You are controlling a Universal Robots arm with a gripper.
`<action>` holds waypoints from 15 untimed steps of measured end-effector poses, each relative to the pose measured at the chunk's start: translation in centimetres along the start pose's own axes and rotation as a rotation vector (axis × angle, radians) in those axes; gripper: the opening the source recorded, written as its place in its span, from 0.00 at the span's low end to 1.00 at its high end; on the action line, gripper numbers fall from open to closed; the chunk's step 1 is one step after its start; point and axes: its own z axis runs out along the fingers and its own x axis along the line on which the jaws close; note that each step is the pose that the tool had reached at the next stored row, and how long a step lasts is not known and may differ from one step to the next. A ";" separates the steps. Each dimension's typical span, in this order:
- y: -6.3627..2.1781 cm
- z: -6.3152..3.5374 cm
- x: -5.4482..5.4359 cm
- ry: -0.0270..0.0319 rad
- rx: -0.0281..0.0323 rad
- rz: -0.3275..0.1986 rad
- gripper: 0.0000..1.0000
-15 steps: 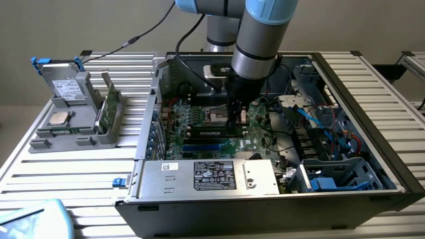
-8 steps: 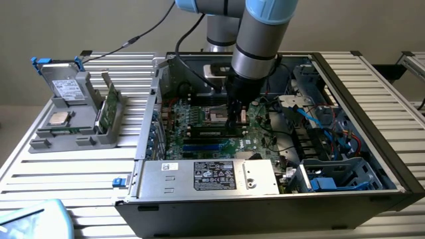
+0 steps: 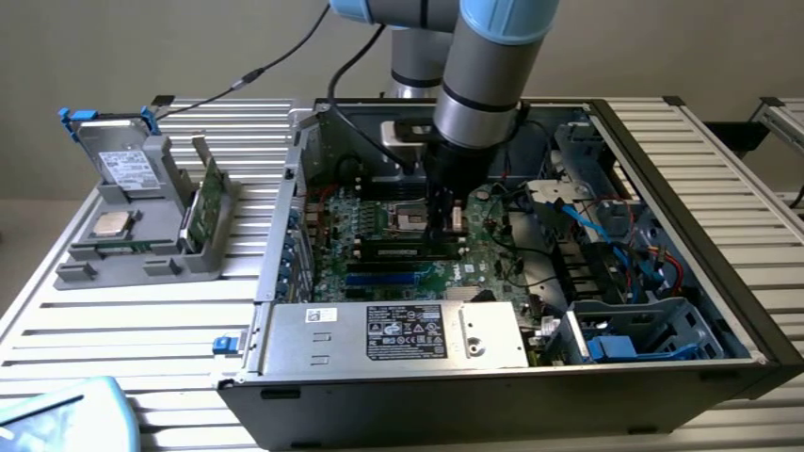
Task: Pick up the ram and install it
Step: 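Press down the ram until it locks into place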
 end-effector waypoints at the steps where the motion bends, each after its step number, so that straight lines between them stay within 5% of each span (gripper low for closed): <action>1: 0.09 0.01 0.0 -0.0003 -0.0002 0.000 0.11; 15: 2.13 -0.09 -0.5 -0.0024 -0.0048 0.000 0.11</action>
